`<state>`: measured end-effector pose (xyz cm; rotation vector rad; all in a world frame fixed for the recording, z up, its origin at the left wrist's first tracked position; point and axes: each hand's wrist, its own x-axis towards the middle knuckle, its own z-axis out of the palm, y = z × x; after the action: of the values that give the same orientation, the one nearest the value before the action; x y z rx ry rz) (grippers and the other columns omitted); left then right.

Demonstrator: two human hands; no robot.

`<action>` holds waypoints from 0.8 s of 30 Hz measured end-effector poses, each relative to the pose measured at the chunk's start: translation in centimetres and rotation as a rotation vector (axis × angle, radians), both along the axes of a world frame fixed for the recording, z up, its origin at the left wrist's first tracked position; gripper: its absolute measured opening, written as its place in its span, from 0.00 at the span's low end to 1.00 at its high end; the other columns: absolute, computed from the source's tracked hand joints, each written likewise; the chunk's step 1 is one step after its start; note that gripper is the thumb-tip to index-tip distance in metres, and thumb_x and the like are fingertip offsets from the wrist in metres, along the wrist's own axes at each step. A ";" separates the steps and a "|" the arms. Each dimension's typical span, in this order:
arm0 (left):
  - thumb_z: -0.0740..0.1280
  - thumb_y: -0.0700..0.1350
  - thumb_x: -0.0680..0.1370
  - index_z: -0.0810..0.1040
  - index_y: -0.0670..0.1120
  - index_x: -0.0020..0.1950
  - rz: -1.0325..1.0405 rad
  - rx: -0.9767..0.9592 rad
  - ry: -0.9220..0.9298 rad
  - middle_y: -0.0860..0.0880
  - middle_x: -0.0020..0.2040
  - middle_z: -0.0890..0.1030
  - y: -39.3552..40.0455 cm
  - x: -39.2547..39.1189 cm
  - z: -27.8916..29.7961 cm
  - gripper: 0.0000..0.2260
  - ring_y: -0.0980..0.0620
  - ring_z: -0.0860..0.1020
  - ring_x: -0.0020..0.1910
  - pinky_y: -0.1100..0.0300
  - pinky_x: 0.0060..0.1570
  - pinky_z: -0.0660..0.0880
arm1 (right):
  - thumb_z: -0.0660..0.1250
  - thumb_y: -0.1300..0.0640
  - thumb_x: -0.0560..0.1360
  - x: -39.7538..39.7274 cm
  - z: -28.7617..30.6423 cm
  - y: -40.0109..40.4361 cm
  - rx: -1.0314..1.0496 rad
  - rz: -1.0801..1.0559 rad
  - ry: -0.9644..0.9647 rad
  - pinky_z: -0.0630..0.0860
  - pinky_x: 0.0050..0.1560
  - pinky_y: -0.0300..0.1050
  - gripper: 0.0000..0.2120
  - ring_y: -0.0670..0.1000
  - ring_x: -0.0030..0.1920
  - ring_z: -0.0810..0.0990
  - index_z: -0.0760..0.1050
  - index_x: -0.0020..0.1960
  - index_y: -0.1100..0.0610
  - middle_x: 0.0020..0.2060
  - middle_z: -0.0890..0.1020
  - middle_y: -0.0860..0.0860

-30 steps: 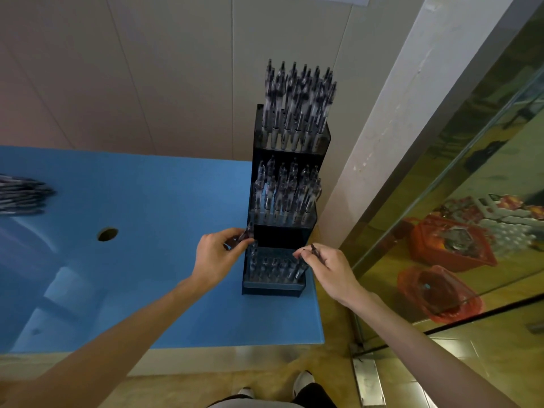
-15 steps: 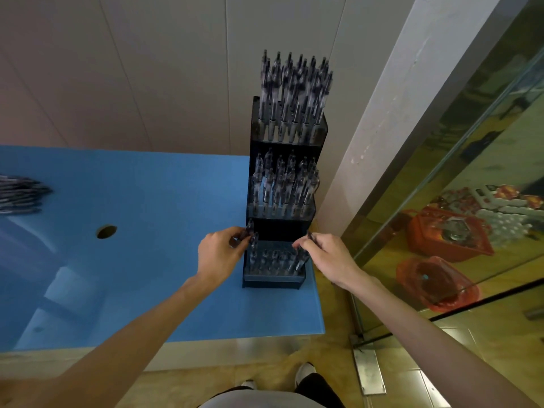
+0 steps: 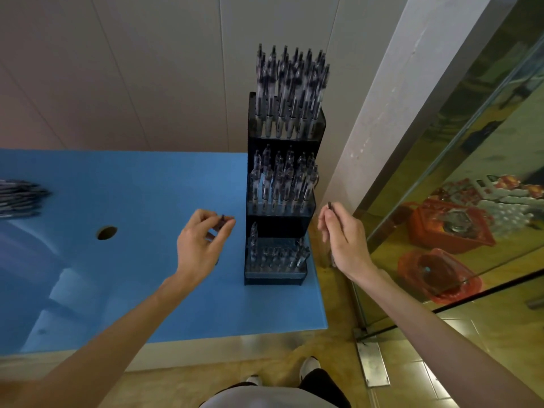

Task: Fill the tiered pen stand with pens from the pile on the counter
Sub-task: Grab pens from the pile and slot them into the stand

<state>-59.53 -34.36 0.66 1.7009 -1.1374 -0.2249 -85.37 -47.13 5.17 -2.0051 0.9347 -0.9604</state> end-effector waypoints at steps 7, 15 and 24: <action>0.73 0.43 0.78 0.82 0.43 0.64 -0.106 -0.236 -0.045 0.49 0.45 0.77 -1.0 -1.3 6.9 0.14 0.52 0.80 0.45 0.59 0.47 0.80 | 0.64 0.55 0.82 1.3 2.4 0.1 -0.239 -0.072 -0.136 0.78 0.40 0.47 0.13 0.50 0.43 0.79 0.80 0.59 0.62 0.47 0.80 0.51; 0.77 0.44 0.75 0.82 0.42 0.56 -0.174 -0.338 0.061 0.50 0.48 0.86 -2.9 -4.1 9.9 0.12 0.53 0.84 0.48 0.57 0.47 0.81 | 0.71 0.61 0.78 1.3 2.0 0.3 -0.247 -0.092 -0.149 0.81 0.48 0.37 0.12 0.43 0.48 0.83 0.80 0.62 0.61 0.49 0.85 0.49; 0.77 0.42 0.76 0.86 0.44 0.56 -0.266 -0.202 -0.060 0.53 0.53 0.84 -4.4 -6.1 6.3 0.10 0.56 0.84 0.48 0.61 0.50 0.82 | 0.73 0.59 0.77 1.7 -0.5 -0.1 -0.168 -0.023 -0.002 0.83 0.49 0.48 0.09 0.44 0.48 0.84 0.80 0.57 0.57 0.48 0.85 0.46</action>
<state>-65.66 -38.80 6.98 1.3863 -1.3838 -0.2173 -83.67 -47.26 4.70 -2.1357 0.9032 -1.0845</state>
